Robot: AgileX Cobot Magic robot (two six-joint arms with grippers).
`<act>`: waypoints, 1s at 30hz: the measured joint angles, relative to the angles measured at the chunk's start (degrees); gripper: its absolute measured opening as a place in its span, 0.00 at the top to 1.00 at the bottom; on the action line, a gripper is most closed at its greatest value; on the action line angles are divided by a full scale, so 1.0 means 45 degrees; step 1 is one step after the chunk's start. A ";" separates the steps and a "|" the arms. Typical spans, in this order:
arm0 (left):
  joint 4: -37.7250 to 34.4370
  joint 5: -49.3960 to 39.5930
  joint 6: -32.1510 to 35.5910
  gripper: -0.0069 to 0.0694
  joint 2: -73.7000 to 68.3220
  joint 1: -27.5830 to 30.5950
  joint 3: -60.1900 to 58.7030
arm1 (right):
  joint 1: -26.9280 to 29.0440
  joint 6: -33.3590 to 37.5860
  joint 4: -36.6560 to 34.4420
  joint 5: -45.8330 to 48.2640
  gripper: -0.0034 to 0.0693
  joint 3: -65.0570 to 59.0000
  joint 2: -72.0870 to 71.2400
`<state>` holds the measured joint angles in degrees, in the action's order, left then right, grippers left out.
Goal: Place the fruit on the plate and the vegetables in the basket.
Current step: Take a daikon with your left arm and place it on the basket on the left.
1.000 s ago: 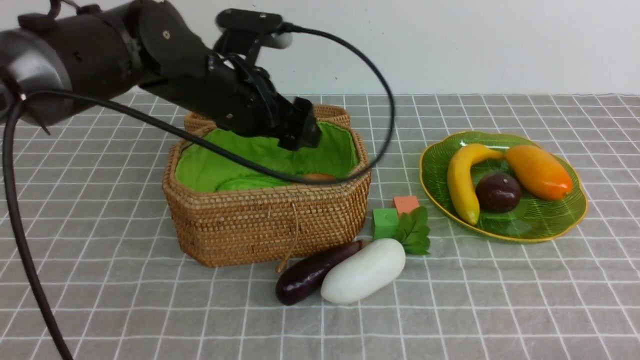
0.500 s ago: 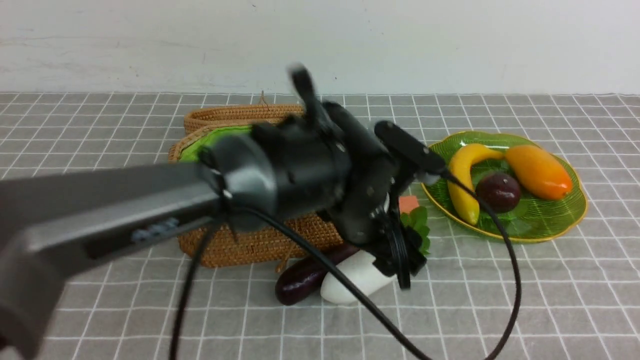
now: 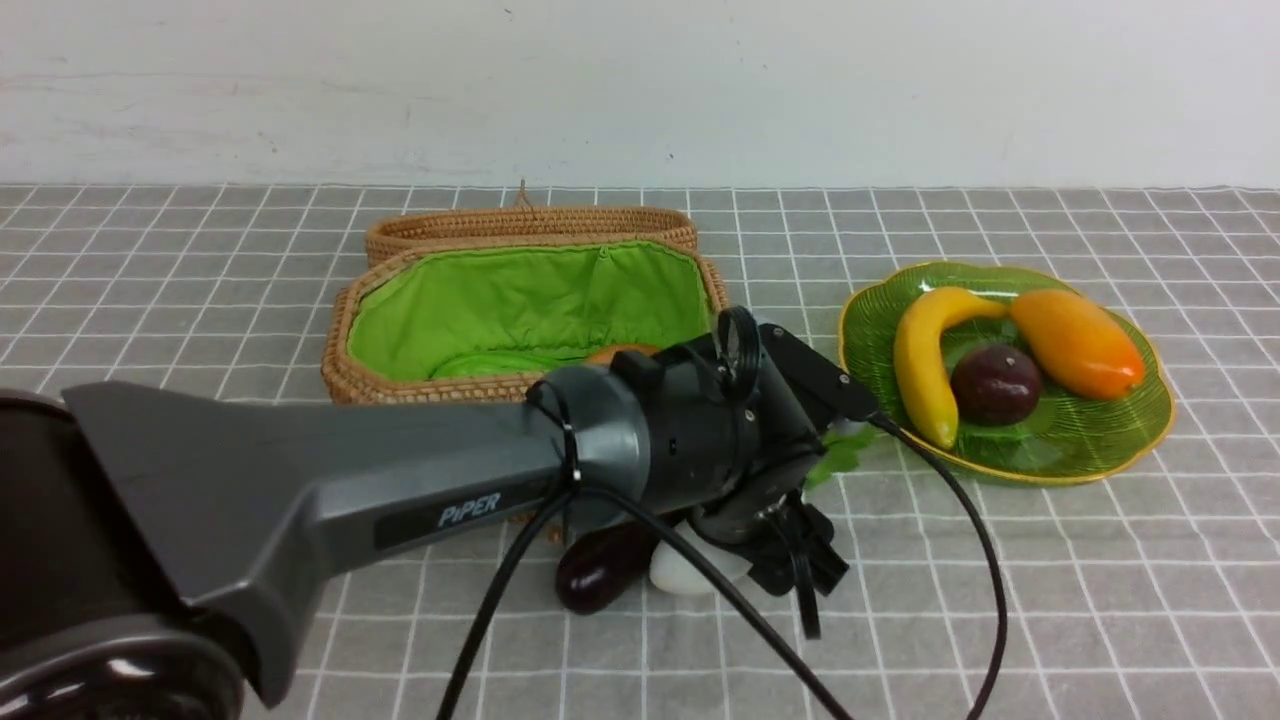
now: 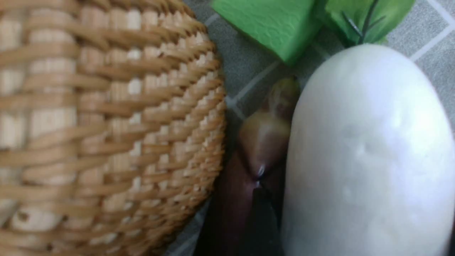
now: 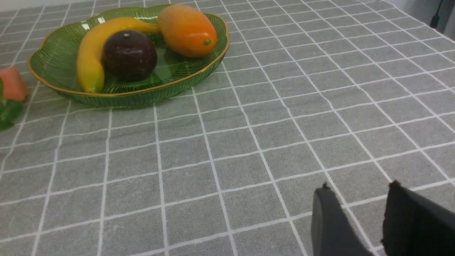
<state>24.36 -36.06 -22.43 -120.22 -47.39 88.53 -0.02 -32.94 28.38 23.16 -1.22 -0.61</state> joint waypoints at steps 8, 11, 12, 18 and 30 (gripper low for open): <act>-0.1402 -0.0632 0.1273 0.29 0.0234 0.0040 0.0024 | 0.0000 0.0000 0.0000 0.0000 0.63 0.0000 0.0000; -0.1753 -0.0890 0.1451 0.29 0.0561 0.0040 0.0001 | 0.0000 0.0000 0.0000 -0.0011 0.63 0.0000 0.0000; -0.1852 -0.0922 0.1484 0.29 0.0696 0.0040 0.0001 | 0.0000 0.0000 0.0000 -0.0011 0.63 0.0000 0.0000; -0.2968 -0.0982 0.2198 0.29 0.2040 0.0040 -0.0011 | 0.0000 0.0000 0.0000 -0.0011 0.63 0.0000 0.0000; -0.4664 0.0188 0.2995 0.29 0.5320 0.3983 0.0002 | 0.0000 0.0000 0.0000 -0.0011 0.63 0.0000 0.0000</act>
<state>3.37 -35.21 -8.96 -96.28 -29.46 88.53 -0.02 -32.94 28.38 23.12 -1.22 -0.61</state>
